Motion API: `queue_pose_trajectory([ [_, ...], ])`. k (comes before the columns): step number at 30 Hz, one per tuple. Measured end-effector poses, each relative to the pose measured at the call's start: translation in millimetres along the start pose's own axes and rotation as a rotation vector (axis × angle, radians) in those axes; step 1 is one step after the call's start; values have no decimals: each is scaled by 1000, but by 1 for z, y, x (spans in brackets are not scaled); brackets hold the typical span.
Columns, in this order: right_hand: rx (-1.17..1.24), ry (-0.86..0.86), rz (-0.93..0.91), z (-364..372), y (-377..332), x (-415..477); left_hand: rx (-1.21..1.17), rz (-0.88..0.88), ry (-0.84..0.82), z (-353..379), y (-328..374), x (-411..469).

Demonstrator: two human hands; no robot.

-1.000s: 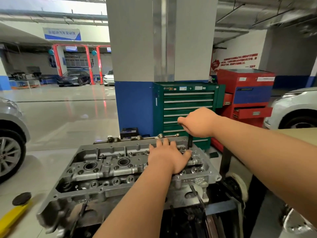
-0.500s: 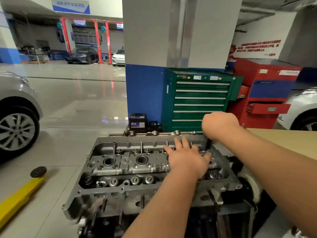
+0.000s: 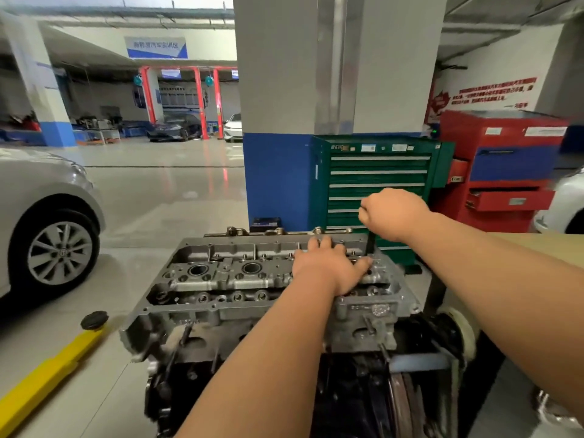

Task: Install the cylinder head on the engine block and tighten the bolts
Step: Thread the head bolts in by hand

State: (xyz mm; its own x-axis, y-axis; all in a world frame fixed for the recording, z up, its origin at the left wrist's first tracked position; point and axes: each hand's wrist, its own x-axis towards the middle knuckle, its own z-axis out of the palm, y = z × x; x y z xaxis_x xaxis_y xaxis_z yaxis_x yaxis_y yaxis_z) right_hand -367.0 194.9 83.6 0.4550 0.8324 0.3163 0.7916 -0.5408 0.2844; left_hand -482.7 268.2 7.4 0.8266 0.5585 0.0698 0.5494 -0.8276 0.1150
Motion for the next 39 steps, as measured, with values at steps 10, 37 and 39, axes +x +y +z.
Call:
queue_pose_trajectory([
  [10,-38,-201,318,-9,-34,17,-18,19,7,2,-3,1],
  [37,858,-29,-128,21,38,-3,-391,136,406,2,27,42],
  [39,793,26,-89,22,36,0,-390,148,409,2,29,41],
])
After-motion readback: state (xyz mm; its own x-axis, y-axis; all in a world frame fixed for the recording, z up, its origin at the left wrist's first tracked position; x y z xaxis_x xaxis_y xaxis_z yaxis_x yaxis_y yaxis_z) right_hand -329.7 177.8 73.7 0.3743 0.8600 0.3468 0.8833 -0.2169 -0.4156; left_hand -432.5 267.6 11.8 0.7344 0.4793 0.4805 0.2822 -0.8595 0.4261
